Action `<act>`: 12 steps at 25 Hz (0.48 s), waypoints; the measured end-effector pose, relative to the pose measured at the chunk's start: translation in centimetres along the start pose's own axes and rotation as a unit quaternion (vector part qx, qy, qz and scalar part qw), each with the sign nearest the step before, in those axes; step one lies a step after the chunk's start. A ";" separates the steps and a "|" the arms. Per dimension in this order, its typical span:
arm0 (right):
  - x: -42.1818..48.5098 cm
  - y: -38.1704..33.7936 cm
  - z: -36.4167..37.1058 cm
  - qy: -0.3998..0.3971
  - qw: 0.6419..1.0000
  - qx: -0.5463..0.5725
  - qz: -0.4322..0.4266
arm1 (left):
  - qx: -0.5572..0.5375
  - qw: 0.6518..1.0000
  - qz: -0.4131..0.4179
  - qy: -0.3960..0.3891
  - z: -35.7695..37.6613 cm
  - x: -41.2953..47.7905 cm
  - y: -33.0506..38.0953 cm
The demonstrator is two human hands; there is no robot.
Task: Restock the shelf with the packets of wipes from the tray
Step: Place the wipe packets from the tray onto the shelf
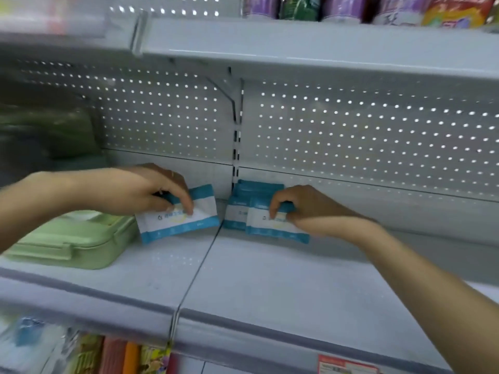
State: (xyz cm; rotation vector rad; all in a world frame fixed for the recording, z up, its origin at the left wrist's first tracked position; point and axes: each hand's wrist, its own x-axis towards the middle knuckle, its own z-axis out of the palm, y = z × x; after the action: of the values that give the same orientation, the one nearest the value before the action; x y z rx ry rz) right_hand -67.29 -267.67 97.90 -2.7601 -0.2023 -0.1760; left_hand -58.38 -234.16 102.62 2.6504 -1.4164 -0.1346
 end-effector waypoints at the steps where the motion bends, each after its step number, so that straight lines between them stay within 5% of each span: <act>1: 1.2 -0.3 0.9 -0.008 1.000 0.003 -0.011 | 0.003 1.000 0.000 0.005 0.3 -0.5 -0.8; 12: 6.0 2.2 6.3 0.039 0.997 -0.030 -0.052 | -0.028 0.997 0.047 -0.050 3.3 4.8 -1.6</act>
State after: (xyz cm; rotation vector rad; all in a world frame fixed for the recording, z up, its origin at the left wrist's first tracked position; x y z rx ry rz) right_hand -60.47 -266.68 92.14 -2.7981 -0.3250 -0.3206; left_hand -54.91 -237.52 99.01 2.5584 -1.5411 -0.2964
